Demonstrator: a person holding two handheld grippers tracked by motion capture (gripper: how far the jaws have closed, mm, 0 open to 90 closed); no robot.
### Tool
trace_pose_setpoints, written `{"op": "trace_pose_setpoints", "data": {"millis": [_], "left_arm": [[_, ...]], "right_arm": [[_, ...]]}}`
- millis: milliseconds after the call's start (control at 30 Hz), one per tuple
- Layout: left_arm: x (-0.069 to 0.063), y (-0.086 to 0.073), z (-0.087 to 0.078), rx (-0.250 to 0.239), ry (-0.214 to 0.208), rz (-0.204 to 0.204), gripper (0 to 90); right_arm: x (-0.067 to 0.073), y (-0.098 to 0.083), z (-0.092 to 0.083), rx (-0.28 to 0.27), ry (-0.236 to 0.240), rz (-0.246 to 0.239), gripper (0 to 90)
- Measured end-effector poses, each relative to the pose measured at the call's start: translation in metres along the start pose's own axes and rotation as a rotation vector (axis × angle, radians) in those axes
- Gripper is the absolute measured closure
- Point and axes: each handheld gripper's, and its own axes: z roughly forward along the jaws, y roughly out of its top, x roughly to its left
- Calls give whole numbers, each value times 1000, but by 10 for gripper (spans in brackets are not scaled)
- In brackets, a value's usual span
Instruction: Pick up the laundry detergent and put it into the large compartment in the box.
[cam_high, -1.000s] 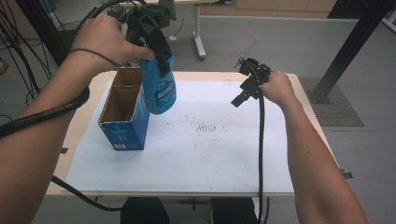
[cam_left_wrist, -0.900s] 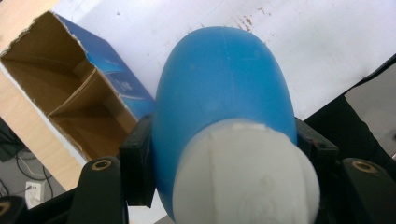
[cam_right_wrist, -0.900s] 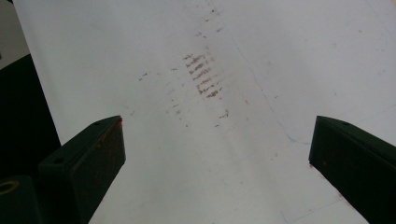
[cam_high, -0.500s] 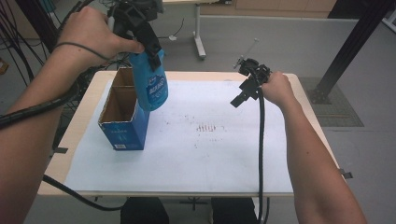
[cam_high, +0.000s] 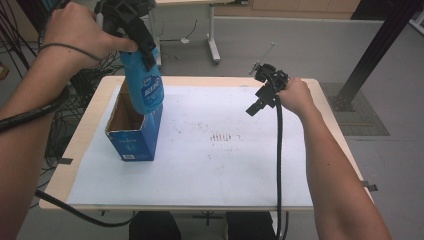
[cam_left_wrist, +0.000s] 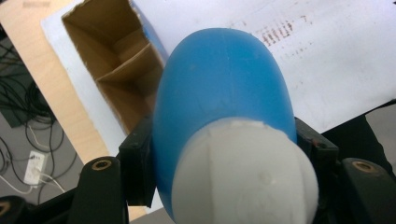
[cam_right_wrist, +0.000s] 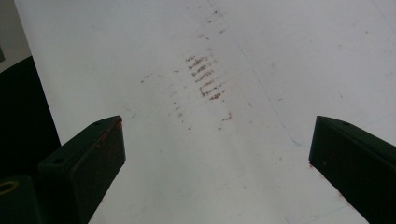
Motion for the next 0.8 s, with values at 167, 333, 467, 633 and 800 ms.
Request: {"op": "trace_pose_setpoints", "data": {"millis": [167, 333, 467, 633, 800], "left_arm": [[13, -5, 1, -2, -7, -49, 377], [20, -9, 1, -7, 11, -90, 377], [24, -10, 1, -4, 25, -121, 377], [34, -14, 3, -14, 18, -157, 377], [45, -16, 5, -16, 7, -187, 377]], "right_arm": [[0, 0, 0, 1, -2, -1, 38], [0, 1, 1, -2, -1, -2, 38], [0, 1, 1, -1, 0, -4, 38], [2, 2, 0, -3, -5, -4, 38], [2, 0, 0, -7, -1, -5, 38]]}}
